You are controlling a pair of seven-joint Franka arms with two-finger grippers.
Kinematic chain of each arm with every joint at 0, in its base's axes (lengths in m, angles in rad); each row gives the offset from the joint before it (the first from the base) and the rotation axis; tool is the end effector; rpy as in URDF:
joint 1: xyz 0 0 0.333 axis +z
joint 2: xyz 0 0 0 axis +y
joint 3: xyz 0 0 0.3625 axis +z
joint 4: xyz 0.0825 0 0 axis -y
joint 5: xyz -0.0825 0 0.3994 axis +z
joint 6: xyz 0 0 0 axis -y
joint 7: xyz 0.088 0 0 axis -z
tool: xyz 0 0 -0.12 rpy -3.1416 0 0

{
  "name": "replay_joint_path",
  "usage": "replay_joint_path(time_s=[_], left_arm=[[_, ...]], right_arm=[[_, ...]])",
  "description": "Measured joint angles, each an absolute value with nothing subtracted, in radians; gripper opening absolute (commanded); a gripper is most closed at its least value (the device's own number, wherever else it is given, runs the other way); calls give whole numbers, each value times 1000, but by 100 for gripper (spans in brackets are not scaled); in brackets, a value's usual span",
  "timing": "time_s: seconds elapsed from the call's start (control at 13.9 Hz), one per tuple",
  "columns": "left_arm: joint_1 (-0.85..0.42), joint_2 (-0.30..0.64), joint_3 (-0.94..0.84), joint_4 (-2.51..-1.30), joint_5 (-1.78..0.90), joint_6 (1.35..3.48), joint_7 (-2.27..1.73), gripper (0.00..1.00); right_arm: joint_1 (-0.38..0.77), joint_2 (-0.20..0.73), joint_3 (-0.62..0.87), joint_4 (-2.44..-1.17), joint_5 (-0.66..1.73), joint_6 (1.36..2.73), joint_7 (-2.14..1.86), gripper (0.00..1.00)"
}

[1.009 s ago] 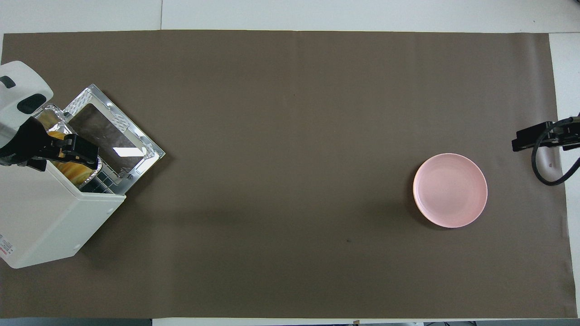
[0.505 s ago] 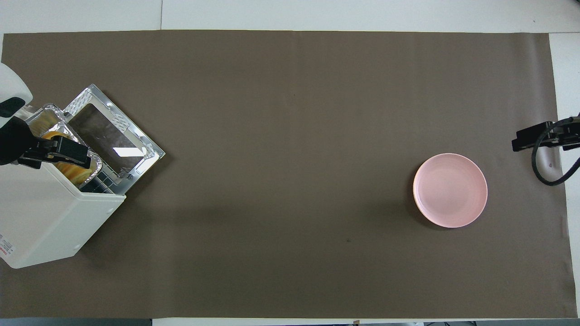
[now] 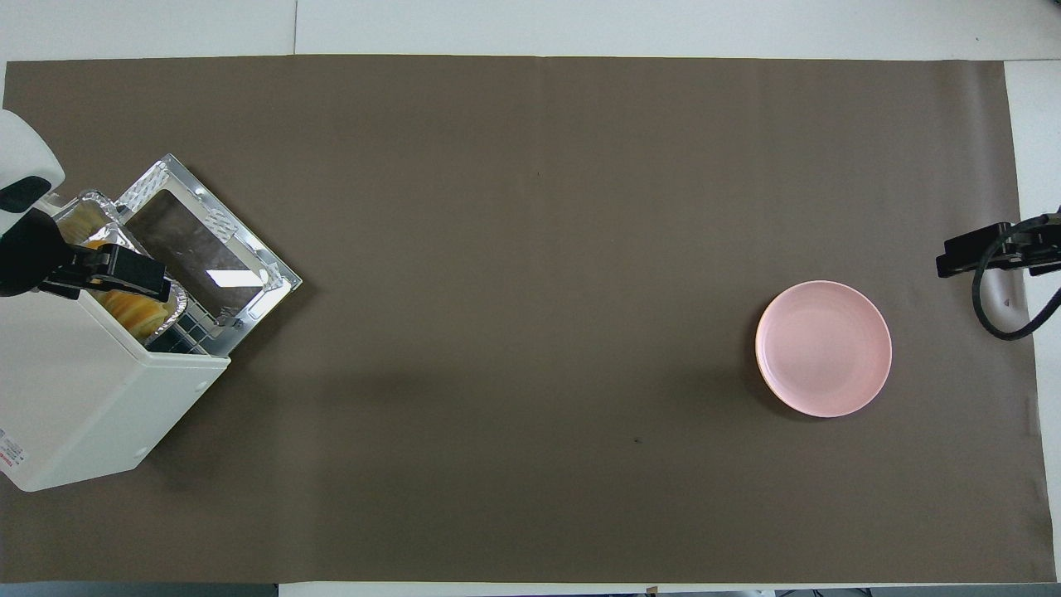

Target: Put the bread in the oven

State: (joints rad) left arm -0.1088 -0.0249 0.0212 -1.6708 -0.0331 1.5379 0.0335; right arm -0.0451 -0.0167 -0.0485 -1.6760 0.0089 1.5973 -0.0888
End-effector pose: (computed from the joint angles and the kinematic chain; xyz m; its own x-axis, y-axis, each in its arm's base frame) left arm 0.5500 -0.0522 0.6210 0.9869 -0.1214 -0.1066 -0.1181 -0.9923 0.0371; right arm 0.5596 -0.0517 0.6185 0.9981 -0.0048 -0.0609 -0.0057 -0.9999 -0.0151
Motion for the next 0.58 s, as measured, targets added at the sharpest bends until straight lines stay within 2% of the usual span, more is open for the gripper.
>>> replay_joint_path(time_s=[0.58], left_arm=[[-111,-25,13,-1669,-32,1549,35,100]], right_arm=[[-45,-17,-49,-1676,9,1597,-89,100]])
